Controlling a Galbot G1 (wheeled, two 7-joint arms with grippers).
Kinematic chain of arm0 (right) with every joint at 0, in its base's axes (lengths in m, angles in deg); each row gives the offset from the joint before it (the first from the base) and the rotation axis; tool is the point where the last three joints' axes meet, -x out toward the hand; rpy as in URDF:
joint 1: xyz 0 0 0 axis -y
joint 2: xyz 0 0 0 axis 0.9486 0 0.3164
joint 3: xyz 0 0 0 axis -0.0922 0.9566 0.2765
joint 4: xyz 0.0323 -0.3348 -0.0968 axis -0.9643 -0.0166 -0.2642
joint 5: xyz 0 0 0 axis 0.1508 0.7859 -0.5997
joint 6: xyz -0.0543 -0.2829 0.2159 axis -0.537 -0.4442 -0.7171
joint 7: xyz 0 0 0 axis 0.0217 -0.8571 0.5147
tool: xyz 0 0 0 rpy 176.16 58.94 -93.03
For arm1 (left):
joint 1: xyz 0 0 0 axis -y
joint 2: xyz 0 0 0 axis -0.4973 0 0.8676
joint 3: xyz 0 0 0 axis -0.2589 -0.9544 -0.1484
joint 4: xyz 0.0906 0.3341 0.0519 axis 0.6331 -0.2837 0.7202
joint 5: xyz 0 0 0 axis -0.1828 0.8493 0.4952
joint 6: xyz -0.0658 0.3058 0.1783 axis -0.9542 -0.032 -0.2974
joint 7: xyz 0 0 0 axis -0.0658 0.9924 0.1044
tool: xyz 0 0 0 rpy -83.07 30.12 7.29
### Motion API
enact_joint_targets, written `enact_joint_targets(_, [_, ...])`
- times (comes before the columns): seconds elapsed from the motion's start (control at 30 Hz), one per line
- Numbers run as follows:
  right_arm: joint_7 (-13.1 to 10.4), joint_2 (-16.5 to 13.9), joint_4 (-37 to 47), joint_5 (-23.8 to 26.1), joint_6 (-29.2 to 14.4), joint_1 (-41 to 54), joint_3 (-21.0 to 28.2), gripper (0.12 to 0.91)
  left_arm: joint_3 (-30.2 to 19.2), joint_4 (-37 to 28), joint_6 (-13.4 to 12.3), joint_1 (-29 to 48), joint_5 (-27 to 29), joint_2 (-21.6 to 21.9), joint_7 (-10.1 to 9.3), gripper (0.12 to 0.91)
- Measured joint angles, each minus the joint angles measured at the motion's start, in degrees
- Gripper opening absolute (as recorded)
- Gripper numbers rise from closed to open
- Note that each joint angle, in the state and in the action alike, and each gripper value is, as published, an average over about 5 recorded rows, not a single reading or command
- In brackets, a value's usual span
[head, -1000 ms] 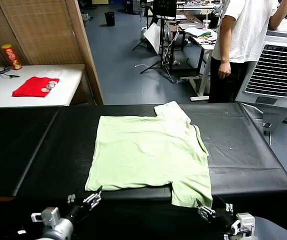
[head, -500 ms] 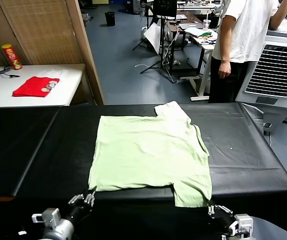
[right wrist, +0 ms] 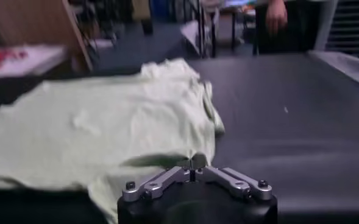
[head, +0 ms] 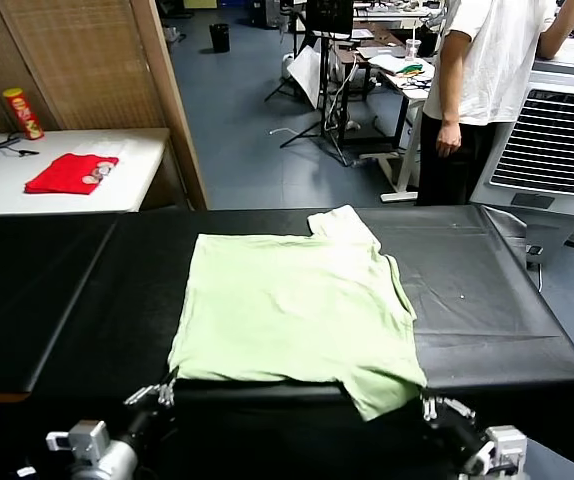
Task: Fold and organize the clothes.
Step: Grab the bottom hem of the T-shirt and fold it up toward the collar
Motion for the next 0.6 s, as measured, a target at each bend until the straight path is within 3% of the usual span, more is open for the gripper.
enact_joint_targets(0.37, [1.4, -4.1, 13.7, 0.6, -1.9, 18.4, 5.5, 0.121, -3.0, -8.6, -3.2, 11.8, 5.1, -1.8, 0.07, 0.128])
enact_joint_targets(0.6, [2.8, -4.2, 22.3, 2.3, -2.9, 25.6, 9.2, 0.121, -4.5, -14.3, -3.8, 17.3, 7.2, -1.3, 0.3, 0.128])
